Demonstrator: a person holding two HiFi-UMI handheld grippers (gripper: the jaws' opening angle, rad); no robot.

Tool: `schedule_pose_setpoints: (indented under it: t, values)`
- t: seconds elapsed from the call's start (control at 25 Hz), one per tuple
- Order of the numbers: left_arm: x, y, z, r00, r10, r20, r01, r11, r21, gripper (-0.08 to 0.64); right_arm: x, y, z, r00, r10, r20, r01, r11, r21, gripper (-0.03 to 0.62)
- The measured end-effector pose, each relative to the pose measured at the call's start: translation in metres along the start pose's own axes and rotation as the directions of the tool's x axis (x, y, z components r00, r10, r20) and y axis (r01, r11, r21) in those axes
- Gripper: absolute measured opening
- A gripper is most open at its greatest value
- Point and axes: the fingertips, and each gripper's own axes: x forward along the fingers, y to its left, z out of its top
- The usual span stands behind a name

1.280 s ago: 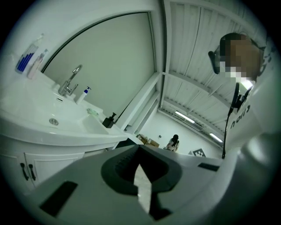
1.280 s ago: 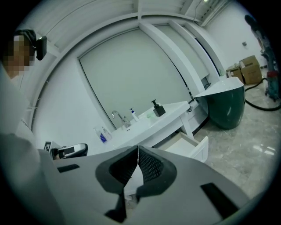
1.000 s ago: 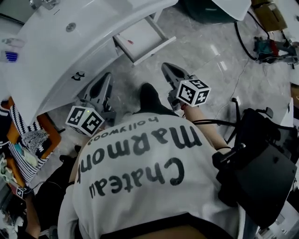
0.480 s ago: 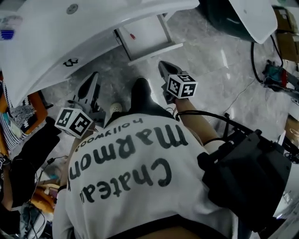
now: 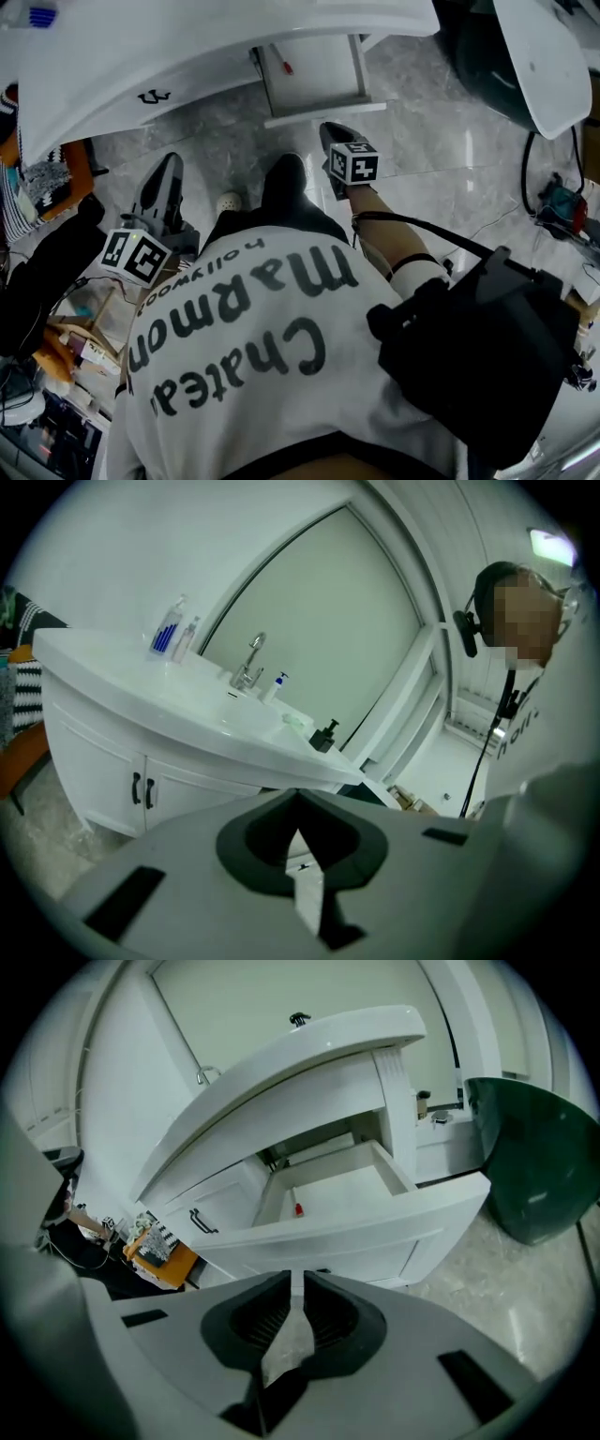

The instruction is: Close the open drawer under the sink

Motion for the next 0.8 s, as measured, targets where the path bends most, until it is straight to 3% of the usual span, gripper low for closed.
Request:
schedule_pose_setpoints:
  t: [0.08,0.12,0.48,0.8]
  values:
    - [-0.003,0.001,-0.003,1.000,0.027,0.004,-0.027,1.000,-0.006,0.009,0.013,-0.008,-0.007,0.999,-0.007,-0.042,0.007,1.000,0.001,0.131]
    - [-0.004,0.002,-0.005,0.999,0.039,0.004,-0.039,0.999,-0.009,0.009,0.019,-0.012,-0.010,0.998,-0.011,-0.062,0.011,1.000,0.001,0.154]
    - [-0.012,0.018,-0.019,0.991,0.132,0.003,-0.132,0.991,-0.031,0.009,0.061,-0.035,-0.028,0.986,-0.078,-0.148,0.077,0.997,-0.012,0.169]
    - [0.000,0.015,-0.019,0.992,0.122,-0.004,-0.122,0.992,-0.009,0.009,0.071,-0.036,-0.027,0.984,-0.082,-0.161,0.081,0.997,-0.011,0.163]
